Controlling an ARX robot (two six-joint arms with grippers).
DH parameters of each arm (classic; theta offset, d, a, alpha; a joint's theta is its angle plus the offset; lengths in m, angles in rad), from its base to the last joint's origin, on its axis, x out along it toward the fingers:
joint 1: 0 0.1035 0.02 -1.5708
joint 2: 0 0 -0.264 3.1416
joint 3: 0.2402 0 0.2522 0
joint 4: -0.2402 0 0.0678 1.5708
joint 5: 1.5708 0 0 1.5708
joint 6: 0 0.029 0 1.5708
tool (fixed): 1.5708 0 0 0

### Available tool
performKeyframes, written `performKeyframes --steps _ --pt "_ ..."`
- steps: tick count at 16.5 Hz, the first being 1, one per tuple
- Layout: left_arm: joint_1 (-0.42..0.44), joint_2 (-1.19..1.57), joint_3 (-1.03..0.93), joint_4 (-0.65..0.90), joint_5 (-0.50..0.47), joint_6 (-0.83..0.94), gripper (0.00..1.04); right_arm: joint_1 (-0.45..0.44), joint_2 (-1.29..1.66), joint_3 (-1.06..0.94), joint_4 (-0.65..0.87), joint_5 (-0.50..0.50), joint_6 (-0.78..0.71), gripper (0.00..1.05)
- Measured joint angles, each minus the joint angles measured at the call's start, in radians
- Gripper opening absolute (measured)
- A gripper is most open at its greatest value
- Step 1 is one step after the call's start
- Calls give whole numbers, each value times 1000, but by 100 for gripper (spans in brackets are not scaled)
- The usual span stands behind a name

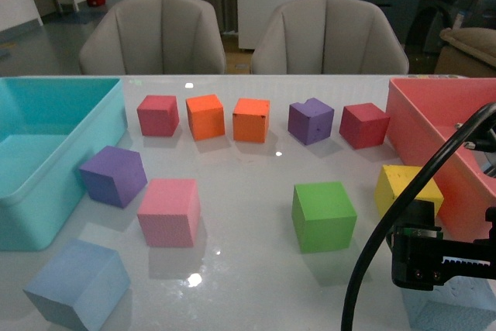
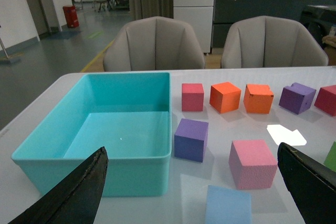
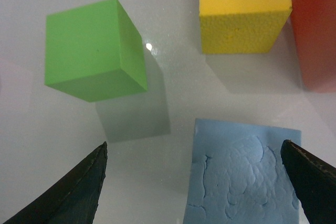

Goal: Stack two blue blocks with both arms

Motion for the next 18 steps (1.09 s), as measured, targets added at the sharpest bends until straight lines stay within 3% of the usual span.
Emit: performKeyframes --steps 7,13,18 --pt "0 0 0 0 0 0 98 -15 77 -19 69 20 -8 98" --pt "0 0 0 0 0 0 98 -26 -1 -26 31 39 -18 98" --pt "0 0 0 0 0 0 98 -34 175 -40 125 1 -30 98"
